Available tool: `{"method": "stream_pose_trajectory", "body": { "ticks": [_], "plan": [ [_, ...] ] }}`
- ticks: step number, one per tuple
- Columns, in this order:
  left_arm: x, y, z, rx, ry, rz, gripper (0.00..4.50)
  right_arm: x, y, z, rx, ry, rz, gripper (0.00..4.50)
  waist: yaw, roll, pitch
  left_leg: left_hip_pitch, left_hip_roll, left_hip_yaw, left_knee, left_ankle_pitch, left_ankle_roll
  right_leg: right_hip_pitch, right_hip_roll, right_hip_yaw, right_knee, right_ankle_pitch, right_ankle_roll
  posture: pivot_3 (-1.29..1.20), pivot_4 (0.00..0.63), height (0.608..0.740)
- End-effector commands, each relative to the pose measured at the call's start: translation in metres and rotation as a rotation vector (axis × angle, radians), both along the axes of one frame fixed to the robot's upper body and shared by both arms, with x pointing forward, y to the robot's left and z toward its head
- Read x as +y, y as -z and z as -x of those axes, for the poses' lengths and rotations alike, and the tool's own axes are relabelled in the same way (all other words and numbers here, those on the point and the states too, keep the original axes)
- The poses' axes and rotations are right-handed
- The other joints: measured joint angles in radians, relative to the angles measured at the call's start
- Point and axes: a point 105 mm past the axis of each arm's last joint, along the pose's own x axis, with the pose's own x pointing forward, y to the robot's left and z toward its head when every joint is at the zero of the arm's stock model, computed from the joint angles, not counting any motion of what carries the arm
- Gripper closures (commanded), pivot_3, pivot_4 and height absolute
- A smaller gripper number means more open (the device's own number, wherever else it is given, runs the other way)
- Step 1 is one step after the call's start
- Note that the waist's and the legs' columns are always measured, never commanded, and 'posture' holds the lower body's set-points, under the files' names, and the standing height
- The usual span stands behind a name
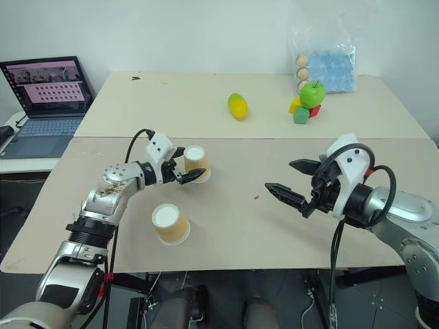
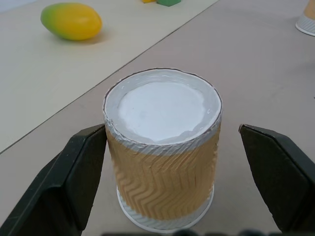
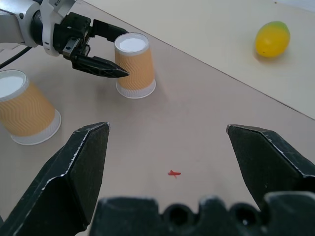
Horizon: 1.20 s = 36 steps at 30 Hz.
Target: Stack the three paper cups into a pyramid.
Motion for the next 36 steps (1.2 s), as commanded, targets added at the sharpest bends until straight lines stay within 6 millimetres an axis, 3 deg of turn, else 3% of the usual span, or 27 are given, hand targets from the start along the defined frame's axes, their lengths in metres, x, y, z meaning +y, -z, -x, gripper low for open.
{"method": "stream_pose_trajectory", "body": {
  "ticks": [1, 4, 6, 11, 16, 19, 29, 36],
  "plan": [
    [-0.003, -0.019, -0.004, -0.069, 0.004, 0.017, 0.94, 0.0, -0.014, 0.003, -0.076, 0.0, 0.001, 0.0, 0.0, 0.0, 0.0, 0.0, 0.0, 0.0, 0.0, 0.0, 0.0, 0.0, 0.0, 0.0, 0.0, 0.0, 0.0, 0.0, 0.15, 0.74],
    [-0.004, -0.022, -0.004, -0.075, 0.002, 0.03, 1.98, -0.001, -0.013, 0.003, -0.073, 0.001, 0.004, 0.0, 0.0, 0.0, 0.0, 0.0, 0.0, 0.0, 0.0, 0.0, 0.0, 0.0, 0.0, 0.0, 0.0, 0.0, 0.0, 0.0, 0.15, 0.74],
    [-0.003, -0.026, -0.005, -0.081, -0.006, 0.038, 2.34, -0.001, -0.013, 0.003, -0.072, -0.001, 0.004, 0.0, 0.0, 0.0, 0.0, 0.0, 0.0, 0.0, 0.0, 0.0, 0.0, 0.0, 0.0, 0.0, 0.0, 0.0, 0.0, 0.0, 0.15, 0.74],
    [-0.01, -0.047, -0.005, -0.129, 0.01, 0.051, 2.34, 0.0, -0.013, 0.002, -0.071, -0.004, 0.004, 0.0, 0.001, 0.0, 0.0, 0.0, 0.0, 0.0, 0.0, 0.0, 0.0, 0.0, 0.0, 0.0, 0.0, 0.0, 0.0, 0.0, 0.15, 0.74],
    [-0.034, -0.079, 0.006, -0.152, 0.147, 0.067, 2.34, 0.001, -0.011, 0.001, -0.07, -0.004, 0.001, 0.0, 0.002, 0.0, 0.0, -0.002, 0.0, 0.0, 0.001, 0.0, 0.0, 0.0, 0.001, -0.001, 0.0, 0.0, 0.0, 0.0, 0.15, 0.74],
    [-0.049, -0.087, 0.015, -0.147, 0.244, 0.049, 2.34, 0.002, -0.011, 0.002, -0.075, 0.001, -0.004, 0.0, 0.001, 0.0, 0.0, -0.002, 0.0, 0.0, 0.001, 0.0, 0.0, 0.0, 0.001, -0.001, 0.0, 0.0, 0.001, 0.0, 0.15, 0.74],
    [-0.091, -0.05, 0.037, -0.087, 0.498, -0.095, 2.34, 0.004, -0.009, 0.008, -0.095, 0.038, -0.025, 0.0, 0.001, 0.0, 0.0, -0.002, 0.0, 0.0, 0.002, 0.0, 0.0, 0.0, 0.002, -0.001, 0.0, 0.0, 0.001, 0.0, 0.15, 0.74],
    [-0.107, -0.026, 0.037, -0.096, 0.56, -0.187, 2.34, 0.004, -0.01, 0.01, -0.112, 0.062, -0.034, 0.0, 0.001, 0.0, 0.0, -0.002, 0.0, 0.0, 0.002, 0.0, 0.0, 0.0, 0.002, 0.0, 0.0, 0.0, 0.001, 0.0, 0.15, 0.74]
  ]
}}
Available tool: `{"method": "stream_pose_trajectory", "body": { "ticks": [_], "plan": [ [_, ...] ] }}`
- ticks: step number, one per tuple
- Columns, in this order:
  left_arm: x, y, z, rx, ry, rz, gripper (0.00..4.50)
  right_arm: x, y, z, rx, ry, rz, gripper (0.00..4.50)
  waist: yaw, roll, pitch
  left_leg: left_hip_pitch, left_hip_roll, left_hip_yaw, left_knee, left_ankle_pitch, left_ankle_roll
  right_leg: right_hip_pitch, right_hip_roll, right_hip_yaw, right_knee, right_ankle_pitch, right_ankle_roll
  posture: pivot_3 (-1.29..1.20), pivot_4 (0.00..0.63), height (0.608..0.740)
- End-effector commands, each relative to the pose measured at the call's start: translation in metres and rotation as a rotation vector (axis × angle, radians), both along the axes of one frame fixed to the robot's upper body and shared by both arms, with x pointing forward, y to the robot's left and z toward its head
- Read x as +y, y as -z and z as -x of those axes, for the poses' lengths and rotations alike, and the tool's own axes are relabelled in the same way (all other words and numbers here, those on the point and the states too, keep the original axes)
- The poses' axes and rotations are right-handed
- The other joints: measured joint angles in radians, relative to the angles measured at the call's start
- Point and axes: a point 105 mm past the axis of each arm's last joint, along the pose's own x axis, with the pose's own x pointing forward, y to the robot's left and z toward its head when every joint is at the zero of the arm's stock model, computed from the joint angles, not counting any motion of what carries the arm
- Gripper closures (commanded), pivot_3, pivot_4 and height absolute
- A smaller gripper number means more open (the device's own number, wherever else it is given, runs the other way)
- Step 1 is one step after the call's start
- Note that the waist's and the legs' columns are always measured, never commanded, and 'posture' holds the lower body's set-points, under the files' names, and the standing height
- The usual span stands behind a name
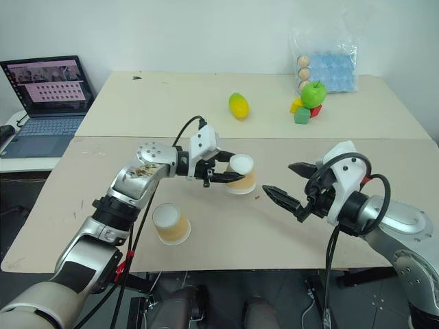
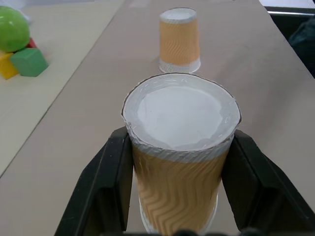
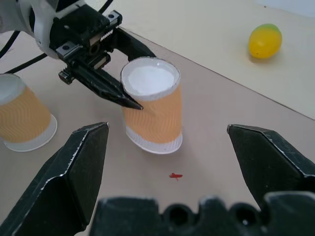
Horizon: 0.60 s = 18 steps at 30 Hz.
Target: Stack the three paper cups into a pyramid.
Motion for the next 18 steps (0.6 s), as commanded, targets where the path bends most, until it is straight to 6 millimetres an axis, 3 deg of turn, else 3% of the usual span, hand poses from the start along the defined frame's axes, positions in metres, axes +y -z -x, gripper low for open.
{"method": "stream_pose_trajectory", "body": {
  "ticks": [1, 10, 12, 16, 18],
  "plan": [
    [-0.009, 0.003, -0.002, -0.07, 0.033, -0.044, 2.34, 0.001, -0.014, 0.004, -0.078, 0.008, -0.008, 0.0, 0.0, 0.0, 0.0, 0.0, 0.0, 0.0, 0.0, 0.0, 0.0, 0.0, 0.0, 0.0, 0.0, 0.0, 0.0, 0.0, 0.15, 0.74],
    [-0.008, 0.017, -0.013, -0.069, 0.017, -0.054, 2.34, -0.001, -0.018, 0.008, -0.096, 0.03, -0.006, 0.0, 0.0, 0.0, 0.0, -0.001, 0.0, 0.0, 0.0, 0.0, 0.001, -0.001, 0.0, 0.0, 0.0, 0.0, 0.0, 0.0, 0.15, 0.74],
    [-0.008, 0.016, -0.014, -0.054, 0.01, -0.039, 1.44, -0.002, -0.018, 0.008, -0.093, 0.032, -0.004, 0.0, 0.001, 0.0, 0.0, -0.001, 0.0, 0.0, 0.001, 0.0, 0.001, 0.0, 0.0, 0.0, 0.0, 0.0, 0.0, 0.0, 0.15, 0.74],
    [-0.008, 0.013, -0.015, -0.048, 0.009, -0.034, 0.1, -0.003, -0.018, 0.008, -0.091, 0.033, -0.002, 0.0, 0.0, 0.0, 0.0, -0.001, 0.0, 0.0, 0.001, 0.0, 0.001, 0.0, 0.0, 0.0, 0.0, 0.0, 0.0, 0.0, 0.15, 0.74],
    [-0.007, 0.01, -0.015, -0.041, 0.007, -0.024, 0.1, -0.002, -0.018, 0.007, -0.088, 0.028, -0.001, 0.0, 0.0, 0.0, 0.0, -0.001, 0.0, 0.0, 0.001, -0.001, 0.001, 0.0, 0.0, 0.0, 0.0, 0.0, 0.0, 0.0, 0.15, 0.74]
  ]
}}
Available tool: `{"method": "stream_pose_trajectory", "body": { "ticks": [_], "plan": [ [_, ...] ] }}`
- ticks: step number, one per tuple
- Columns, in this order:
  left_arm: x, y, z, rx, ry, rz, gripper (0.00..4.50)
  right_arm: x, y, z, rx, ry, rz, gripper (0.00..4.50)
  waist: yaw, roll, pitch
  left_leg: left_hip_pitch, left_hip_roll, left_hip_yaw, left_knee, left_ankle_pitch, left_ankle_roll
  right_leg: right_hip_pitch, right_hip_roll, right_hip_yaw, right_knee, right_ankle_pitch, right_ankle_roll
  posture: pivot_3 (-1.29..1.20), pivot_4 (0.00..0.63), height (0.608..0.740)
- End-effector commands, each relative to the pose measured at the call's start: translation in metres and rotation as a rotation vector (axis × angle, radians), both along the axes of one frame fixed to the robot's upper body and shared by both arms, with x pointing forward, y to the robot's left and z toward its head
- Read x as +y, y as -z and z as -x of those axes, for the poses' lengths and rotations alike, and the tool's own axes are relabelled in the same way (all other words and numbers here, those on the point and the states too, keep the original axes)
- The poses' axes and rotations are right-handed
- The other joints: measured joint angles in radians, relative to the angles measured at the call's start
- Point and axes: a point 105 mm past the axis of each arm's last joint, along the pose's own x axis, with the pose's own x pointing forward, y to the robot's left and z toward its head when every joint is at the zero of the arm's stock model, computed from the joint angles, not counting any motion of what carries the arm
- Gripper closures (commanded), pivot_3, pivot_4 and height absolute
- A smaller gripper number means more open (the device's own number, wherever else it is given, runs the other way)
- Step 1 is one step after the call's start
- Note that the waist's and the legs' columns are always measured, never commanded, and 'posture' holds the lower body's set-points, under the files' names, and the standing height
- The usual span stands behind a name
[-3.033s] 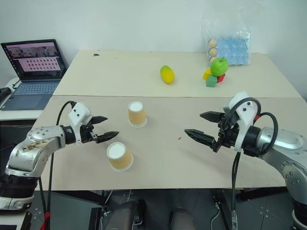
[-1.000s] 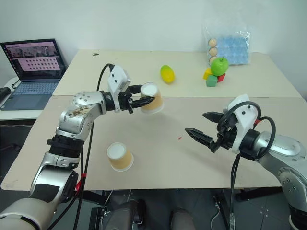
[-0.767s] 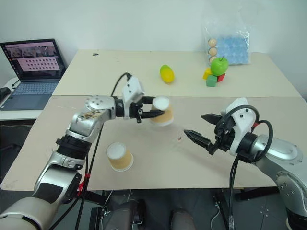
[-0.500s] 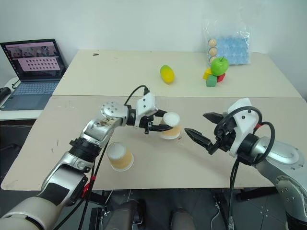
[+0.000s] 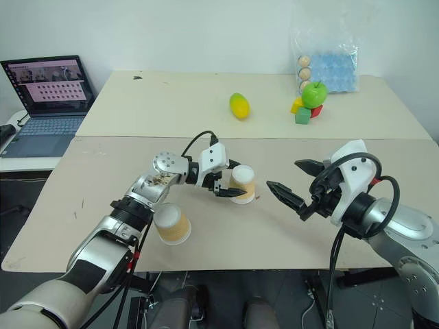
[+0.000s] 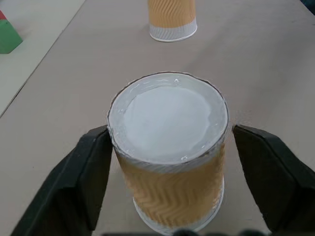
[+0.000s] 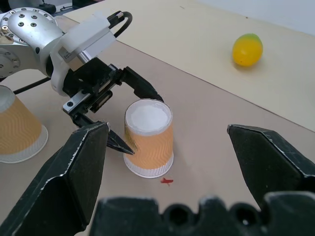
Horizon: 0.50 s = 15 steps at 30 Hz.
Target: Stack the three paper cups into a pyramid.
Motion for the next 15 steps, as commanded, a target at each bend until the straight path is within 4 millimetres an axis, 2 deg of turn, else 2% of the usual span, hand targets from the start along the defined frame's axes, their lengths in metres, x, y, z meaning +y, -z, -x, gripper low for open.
{"method": "stream_pose_trajectory", "body": {
  "ticks": [1, 4, 8, 15],
  "plan": [
    [-0.003, -0.023, -0.002, -0.043, 0.011, 0.039, 0.1, 0.001, -0.012, 0.003, -0.058, -0.009, 0.015, 0.0, 0.0, 0.0, 0.0, 0.0, 0.0, 0.0, 0.0, 0.0, 0.0, 0.0, 0.0, 0.0, 0.0, 0.0, 0.0, 0.0, 0.15, 0.74],
    [-0.005, -0.037, 0.001, 0.001, 0.013, 0.097, 0.1, 0.001, -0.012, 0.001, -0.055, -0.015, 0.014, 0.0, 0.0, 0.0, 0.0, 0.0, 0.0, 0.0, 0.0, 0.0, 0.0, 0.0, 0.0, 0.0, 0.0, 0.0, 0.0, 0.0, 0.15, 0.74],
    [-0.006, -0.066, 0.007, 0.011, 0.028, 0.158, 0.1, 0.0, -0.011, -0.003, -0.051, -0.019, 0.031, 0.0, 0.0, 0.0, 0.0, -0.001, 0.0, 0.0, 0.001, 0.0, 0.0, 0.0, 0.0, 0.0, 0.0, 0.0, 0.0, 0.0, 0.15, 0.74],
    [-0.008, -0.092, 0.024, 0.033, 0.079, 0.191, 0.1, 0.001, -0.013, -0.007, -0.057, -0.03, 0.029, 0.0, 0.0, 0.0, 0.0, -0.001, 0.0, 0.0, 0.002, 0.0, 0.0, 0.0, 0.001, 0.0, 0.0, 0.0, 0.0, 0.0, 0.15, 0.74]
  ]
}}
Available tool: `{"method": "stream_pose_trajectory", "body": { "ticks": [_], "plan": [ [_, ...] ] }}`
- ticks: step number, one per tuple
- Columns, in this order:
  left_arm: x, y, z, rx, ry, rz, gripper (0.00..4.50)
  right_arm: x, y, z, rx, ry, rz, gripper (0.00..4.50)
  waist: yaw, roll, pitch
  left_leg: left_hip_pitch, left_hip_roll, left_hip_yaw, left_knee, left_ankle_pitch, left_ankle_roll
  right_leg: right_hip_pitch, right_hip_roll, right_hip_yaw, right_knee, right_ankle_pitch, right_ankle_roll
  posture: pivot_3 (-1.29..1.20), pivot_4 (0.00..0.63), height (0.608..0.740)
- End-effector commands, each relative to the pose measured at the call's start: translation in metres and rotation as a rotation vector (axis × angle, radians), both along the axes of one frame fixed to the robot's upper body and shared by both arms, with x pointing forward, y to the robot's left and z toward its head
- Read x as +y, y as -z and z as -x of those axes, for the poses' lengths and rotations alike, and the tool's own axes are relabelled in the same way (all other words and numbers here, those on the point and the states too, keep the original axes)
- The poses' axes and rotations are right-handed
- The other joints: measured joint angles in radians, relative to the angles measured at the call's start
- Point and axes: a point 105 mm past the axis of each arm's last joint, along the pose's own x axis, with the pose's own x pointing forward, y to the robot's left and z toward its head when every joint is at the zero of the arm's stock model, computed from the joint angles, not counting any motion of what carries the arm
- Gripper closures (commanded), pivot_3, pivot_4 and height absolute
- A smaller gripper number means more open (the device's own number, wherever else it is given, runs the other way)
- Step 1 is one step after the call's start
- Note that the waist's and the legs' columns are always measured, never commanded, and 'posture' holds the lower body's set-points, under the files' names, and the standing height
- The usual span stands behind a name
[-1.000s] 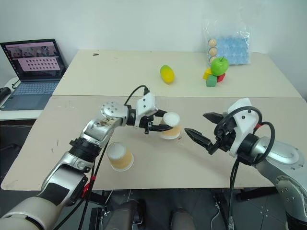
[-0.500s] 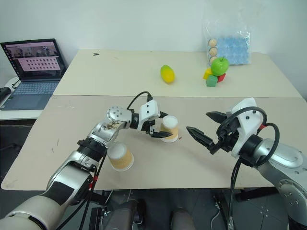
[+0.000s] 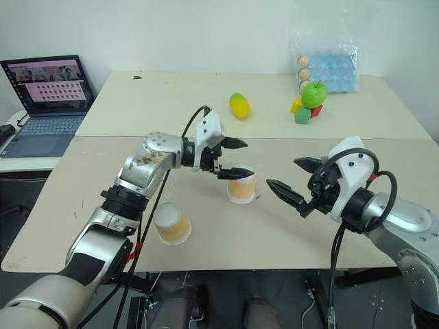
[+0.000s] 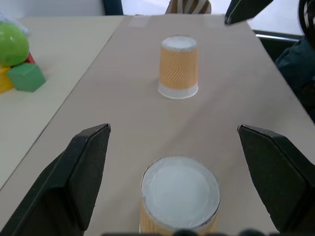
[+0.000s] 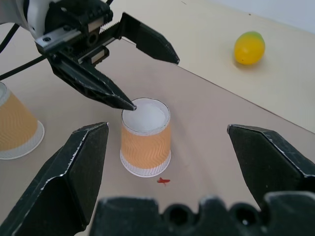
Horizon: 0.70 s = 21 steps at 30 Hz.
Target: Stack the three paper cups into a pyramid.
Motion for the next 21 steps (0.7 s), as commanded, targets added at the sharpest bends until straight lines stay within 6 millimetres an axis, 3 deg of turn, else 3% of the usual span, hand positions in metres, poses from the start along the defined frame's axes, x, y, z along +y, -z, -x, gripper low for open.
{"method": "stream_pose_trajectory", "body": {
  "ticks": [1, 6, 10, 14, 21],
  "plan": [
    [0.0, -0.026, 0.014, -0.041, 0.05, 0.031, 0.1, 0.001, -0.013, 0.0, -0.067, -0.014, 0.003, 0.0, 0.0, 0.0, 0.0, 0.0, 0.0, 0.0, 0.0, 0.0, 0.0, 0.0, 0.0, 0.0, 0.0, 0.0, 0.0, 0.0, 0.15, 0.74],
    [0.019, -0.053, 0.017, -0.052, 0.009, 0.067, 0.1, 0.002, -0.011, -0.001, -0.055, -0.03, -0.002, 0.0, -0.001, 0.0, 0.0, 0.0, 0.0, 0.0, 0.0, 0.0, 0.0, 0.0, 0.0, 0.0, 0.001, 0.0, 0.0, 0.0, 0.15, 0.74],
    [0.063, -0.059, 0.025, -0.06, -0.083, 0.011, 0.1, 0.005, -0.008, -0.004, -0.038, -0.061, 0.002, 0.0, -0.012, 0.0, 0.0, 0.0, 0.0, 0.0, 0.0, 0.0, -0.001, -0.001, 0.001, 0.001, 0.001, 0.0, 0.0, 0.0, 0.15, 0.74],
    [0.092, -0.048, 0.045, -0.021, -0.149, -0.045, 0.1, 0.008, -0.008, -0.013, -0.027, -0.108, 0.001, 0.0, -0.017, 0.0, 0.0, 0.001, 0.0, 0.0, -0.001, 0.001, -0.002, 0.0, 0.001, 0.001, 0.0, 0.0, 0.0, 0.0, 0.15, 0.74],
    [0.107, -0.024, 0.072, 0.04, -0.219, -0.068, 0.1, 0.02, -0.005, -0.03, -0.01, -0.203, 0.01, 0.0, -0.003, 0.001, 0.0, 0.002, 0.0, -0.001, 0.0, 0.001, -0.002, 0.001, 0.0, 0.001, 0.001, 0.001, 0.001, 0.0, 0.15, 0.74]
  ]
}}
